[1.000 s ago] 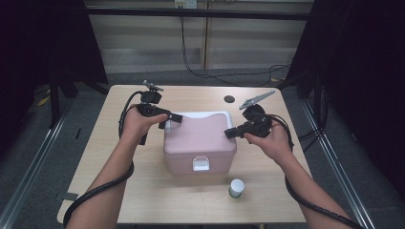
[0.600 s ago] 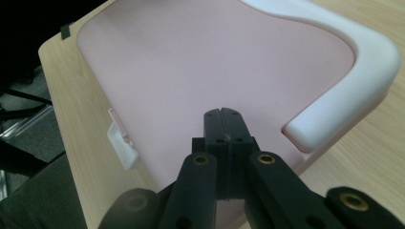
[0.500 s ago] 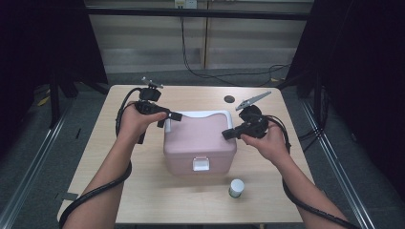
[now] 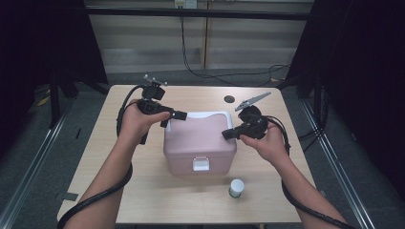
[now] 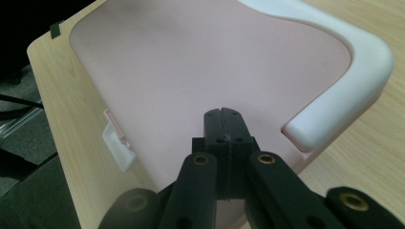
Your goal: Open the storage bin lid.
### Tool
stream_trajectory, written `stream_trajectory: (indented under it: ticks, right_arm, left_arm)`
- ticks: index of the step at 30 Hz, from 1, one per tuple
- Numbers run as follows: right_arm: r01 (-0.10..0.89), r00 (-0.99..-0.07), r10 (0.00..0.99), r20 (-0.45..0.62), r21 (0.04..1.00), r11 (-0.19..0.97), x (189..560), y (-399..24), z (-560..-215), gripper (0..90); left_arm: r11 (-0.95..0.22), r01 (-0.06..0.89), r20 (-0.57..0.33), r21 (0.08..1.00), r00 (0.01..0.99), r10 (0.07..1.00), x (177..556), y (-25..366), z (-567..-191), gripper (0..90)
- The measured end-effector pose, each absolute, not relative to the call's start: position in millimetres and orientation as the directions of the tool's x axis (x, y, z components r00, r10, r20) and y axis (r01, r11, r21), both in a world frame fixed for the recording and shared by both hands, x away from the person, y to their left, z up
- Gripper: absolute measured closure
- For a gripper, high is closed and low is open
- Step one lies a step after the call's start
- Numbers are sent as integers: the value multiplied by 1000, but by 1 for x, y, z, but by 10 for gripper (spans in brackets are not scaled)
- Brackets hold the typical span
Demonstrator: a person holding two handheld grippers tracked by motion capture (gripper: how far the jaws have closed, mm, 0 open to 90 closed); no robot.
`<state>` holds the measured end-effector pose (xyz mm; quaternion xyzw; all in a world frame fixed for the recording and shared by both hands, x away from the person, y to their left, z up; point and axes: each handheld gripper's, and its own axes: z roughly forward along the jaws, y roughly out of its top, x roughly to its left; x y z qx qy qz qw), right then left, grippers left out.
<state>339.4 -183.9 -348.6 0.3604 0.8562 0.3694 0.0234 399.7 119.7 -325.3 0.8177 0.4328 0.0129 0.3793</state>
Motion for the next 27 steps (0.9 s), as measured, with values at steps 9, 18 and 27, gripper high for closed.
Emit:
stream_trajectory:
  ticks: [9,18,27]
  right_arm:
    - [596,-743,633,220,647,475,340,-184,-348,900]
    - [602,-736,638,226,649,465,339,-183,-349,900]
    - [608,-729,647,222,644,464,338,-183,-348,900]
  left_arm:
    - [-307,753,-317,582,558,767,409,134,-342,261]
    - [-321,763,-343,562,568,749,409,126,-352,234]
    - [-310,759,-347,572,567,747,402,129,-340,273]
